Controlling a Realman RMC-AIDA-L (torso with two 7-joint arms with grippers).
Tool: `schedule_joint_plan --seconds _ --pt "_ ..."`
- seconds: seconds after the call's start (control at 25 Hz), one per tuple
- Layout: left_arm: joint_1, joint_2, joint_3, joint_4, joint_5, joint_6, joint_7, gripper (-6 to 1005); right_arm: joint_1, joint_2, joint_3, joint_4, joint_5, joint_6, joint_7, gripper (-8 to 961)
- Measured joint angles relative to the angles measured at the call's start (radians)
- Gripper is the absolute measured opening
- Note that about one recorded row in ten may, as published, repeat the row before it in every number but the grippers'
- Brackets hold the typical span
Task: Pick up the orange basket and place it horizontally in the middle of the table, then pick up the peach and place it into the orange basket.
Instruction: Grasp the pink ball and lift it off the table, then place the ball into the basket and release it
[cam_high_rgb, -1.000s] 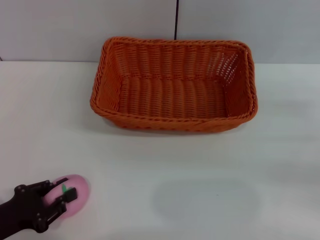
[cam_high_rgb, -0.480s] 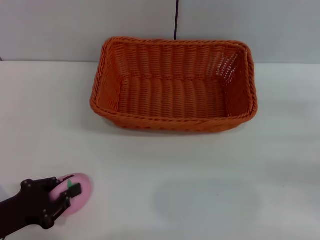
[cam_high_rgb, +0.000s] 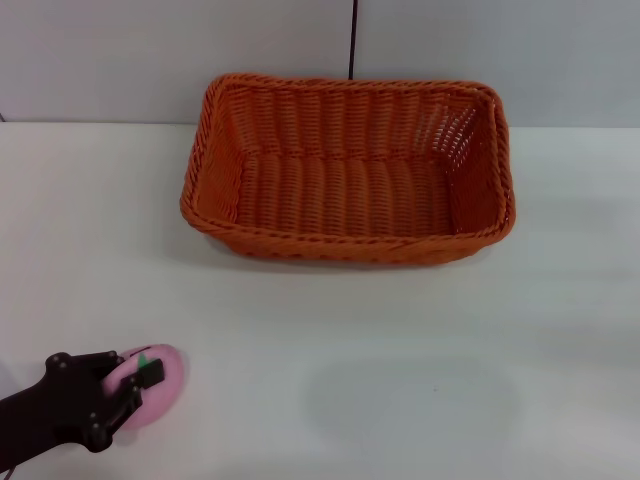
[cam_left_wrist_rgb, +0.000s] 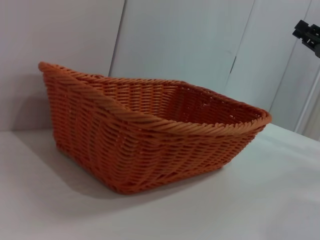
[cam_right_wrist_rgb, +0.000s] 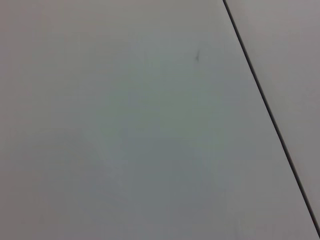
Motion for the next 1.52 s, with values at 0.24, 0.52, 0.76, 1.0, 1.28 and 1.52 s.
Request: schedule_joint_plan --seconds 0.24,0.52,0.76,1.0,1.28,1.52 --pt "-0.002 0.002 0.000 0.000 0.000 -0.005 -0.003 116 0.002 -0.002 0.000 0.000 0.000 0.001 0.000 412" --pt "-0.009 0.003 0.000 0.000 0.008 -0.007 -0.009 116 0.002 -0.002 0.000 0.000 0.000 0.010 0.000 412" --pt "-0.012 0.004 -0.005 0.000 0.005 -0.025 -0.012 117 0.002 -0.002 0.000 0.000 0.000 0.011 0.000 412" --pt "-0.016 0.020 -0.059 -0.006 -0.079 -0.154 -0.015 114 -0.005 -0.002 0.000 0.002 -0.002 0.011 0.000 412" --pt "-0.098 -0.014 -0.062 -0.037 -0.269 -0.138 -0.025 108 -0.001 -0.001 0.000 0.029 -0.004 0.009 -0.022 412" --pt "-0.263 -0.064 -0.061 -0.109 -0.389 -0.027 -0.017 121 -0.004 0.003 -0.009 0.039 -0.008 0.002 -0.024 412"
